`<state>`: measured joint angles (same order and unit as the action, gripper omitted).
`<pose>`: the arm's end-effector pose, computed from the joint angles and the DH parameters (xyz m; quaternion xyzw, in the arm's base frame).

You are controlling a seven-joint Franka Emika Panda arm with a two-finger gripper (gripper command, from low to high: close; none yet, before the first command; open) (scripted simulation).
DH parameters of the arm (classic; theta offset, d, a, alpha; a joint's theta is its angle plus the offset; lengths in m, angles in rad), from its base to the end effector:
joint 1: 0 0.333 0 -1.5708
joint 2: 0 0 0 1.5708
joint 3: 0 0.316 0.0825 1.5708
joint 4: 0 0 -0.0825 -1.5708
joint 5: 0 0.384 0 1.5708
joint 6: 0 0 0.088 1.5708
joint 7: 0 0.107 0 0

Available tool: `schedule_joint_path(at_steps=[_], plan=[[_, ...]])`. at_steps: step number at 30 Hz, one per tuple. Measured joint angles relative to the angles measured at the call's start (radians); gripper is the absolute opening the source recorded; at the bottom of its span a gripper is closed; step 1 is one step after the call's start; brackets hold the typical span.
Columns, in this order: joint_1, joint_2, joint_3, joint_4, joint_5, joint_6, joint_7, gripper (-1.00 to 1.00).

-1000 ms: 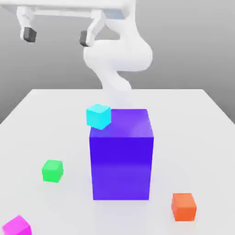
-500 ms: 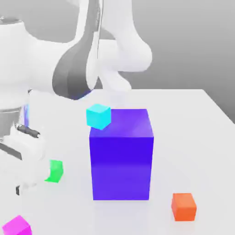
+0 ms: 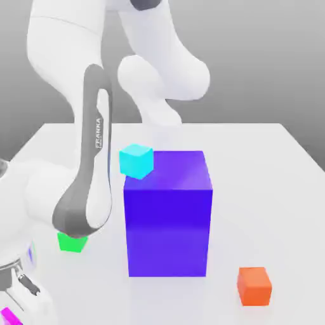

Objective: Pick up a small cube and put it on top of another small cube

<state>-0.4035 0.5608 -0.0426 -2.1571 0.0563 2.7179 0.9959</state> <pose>0.5031 -0.2438 0.1339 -0.7362 0.6768 -0.0004 0.0004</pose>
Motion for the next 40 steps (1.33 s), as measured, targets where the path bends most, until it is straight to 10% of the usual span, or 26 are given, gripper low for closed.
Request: schedule_joint_path(at_steps=[16,28,40], plan=[[0.012,-0.49,-0.058,-0.351,0.173,-0.113,0.606,-1.0],[-0.168,-0.748,-0.033,-0.706,-0.067,-0.035,1.521,-1.0],[-0.202,-0.575,-0.023,-0.711,-0.105,0.14,1.592,-1.0]])
